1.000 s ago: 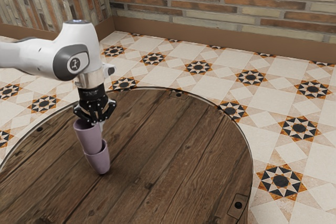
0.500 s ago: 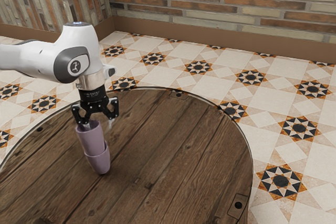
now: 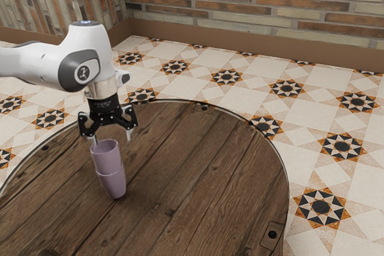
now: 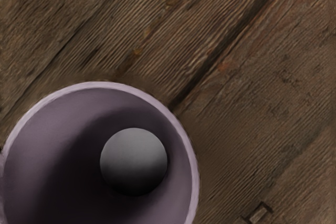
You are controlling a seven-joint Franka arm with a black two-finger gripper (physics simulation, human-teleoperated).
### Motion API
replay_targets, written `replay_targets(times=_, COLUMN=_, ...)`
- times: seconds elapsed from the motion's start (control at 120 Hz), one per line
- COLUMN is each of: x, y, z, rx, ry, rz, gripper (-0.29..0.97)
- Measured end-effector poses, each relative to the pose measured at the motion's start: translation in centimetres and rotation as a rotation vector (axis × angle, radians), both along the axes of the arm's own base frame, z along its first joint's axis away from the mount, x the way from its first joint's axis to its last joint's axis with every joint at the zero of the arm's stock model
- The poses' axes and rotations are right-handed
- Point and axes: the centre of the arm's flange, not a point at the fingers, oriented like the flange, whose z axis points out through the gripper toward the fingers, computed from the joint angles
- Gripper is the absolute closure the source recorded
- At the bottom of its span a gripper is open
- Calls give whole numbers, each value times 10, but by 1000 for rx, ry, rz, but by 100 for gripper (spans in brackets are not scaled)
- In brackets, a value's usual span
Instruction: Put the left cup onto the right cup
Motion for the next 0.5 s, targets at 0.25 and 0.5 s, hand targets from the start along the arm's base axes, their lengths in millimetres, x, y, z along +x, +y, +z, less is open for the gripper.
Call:
replay_targets(times=0.25, x=16, y=3, z=47, rx=41, ry=-88, rz=-87, gripper=1)
replay_targets(times=0.5, x=39, y=2, z=95, rx=93, ry=-150, rz=-246, gripper=0)
